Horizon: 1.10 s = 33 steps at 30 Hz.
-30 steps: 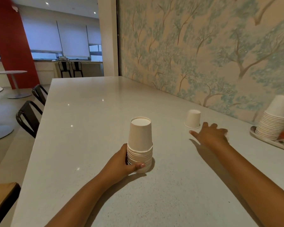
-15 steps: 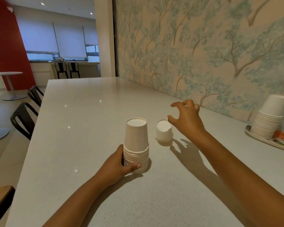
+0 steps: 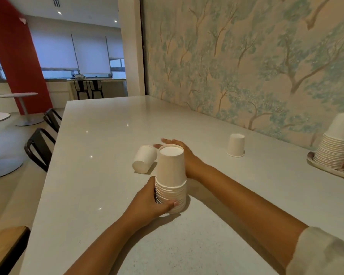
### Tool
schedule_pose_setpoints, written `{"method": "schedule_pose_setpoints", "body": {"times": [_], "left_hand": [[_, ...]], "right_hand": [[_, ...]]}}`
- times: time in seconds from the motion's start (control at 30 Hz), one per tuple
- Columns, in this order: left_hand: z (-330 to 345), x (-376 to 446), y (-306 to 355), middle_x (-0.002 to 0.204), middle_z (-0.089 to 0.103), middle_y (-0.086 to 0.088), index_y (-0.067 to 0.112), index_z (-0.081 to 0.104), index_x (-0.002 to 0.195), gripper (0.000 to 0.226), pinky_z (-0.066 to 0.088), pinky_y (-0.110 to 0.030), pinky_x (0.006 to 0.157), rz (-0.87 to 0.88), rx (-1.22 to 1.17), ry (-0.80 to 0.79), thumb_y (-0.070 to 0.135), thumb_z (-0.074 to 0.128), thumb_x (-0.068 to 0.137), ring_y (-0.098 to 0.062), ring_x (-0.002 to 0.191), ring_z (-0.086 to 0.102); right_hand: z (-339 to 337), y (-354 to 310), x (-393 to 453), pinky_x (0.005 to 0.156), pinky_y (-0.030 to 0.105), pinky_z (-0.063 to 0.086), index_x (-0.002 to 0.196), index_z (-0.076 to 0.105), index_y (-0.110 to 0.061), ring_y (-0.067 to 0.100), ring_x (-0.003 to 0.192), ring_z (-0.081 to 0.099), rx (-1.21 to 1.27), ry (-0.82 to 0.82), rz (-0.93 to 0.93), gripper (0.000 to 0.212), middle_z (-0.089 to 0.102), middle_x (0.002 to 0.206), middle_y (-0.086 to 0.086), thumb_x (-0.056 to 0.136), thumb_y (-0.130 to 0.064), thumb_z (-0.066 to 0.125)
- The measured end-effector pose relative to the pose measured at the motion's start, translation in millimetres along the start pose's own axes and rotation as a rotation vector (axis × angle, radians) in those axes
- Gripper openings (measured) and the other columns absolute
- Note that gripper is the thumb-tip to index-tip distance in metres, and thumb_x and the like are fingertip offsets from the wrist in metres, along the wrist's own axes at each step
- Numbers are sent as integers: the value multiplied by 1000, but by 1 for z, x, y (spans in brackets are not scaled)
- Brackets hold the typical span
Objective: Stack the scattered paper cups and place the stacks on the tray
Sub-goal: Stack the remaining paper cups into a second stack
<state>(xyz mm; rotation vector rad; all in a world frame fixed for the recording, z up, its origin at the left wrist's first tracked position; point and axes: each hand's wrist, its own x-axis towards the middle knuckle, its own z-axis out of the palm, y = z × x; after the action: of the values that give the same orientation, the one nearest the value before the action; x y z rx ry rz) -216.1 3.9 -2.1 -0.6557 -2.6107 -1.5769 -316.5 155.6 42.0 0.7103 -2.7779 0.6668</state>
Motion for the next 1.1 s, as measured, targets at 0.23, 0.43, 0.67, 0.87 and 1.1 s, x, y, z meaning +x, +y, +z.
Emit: {"method": "schedule_pose_setpoints", "body": {"times": [0.23,0.43,0.67,0.87,1.1], "left_hand": [[-18,-1,-2,112,43,47,64,28,113,76,43,0,76,-33,-55,-95,65,73,51,13,108,51],[-73,-13,-18,112,57,31,53,38,111,76,46,-2,69,-135,-260,-120,46,84,51,18,100,54],[-93,-16,-28,131,37,26,43,22,123,73,36,-2,92,-231,-153,-327,22,71,72,10,118,44],[-91,-14,-30,122,42,28,47,28,116,80,40,-12,97,-270,-265,-334,40,81,57,6,121,43],[-97,-21,-15,125,42,28,51,27,115,82,47,-6,82,-224,-320,-411,55,79,52,19,104,51]], "right_hand": [[8,-52,62,115,51,10,146,17,-28,30,143,10,-348,-254,-358,75,12,157,2,85,-47,58],[27,-89,101,114,40,13,146,19,-23,30,143,13,-208,-285,-409,65,10,157,9,92,-35,52],[76,-140,126,113,35,17,137,41,-12,29,139,23,-72,-416,-607,65,27,150,16,80,-18,71],[78,-132,137,86,31,41,113,58,-11,30,104,49,-9,-292,-642,35,48,115,17,81,-19,68],[41,-103,117,71,31,49,99,60,-11,17,77,52,-47,-92,-537,16,62,94,8,86,-20,61]]}}
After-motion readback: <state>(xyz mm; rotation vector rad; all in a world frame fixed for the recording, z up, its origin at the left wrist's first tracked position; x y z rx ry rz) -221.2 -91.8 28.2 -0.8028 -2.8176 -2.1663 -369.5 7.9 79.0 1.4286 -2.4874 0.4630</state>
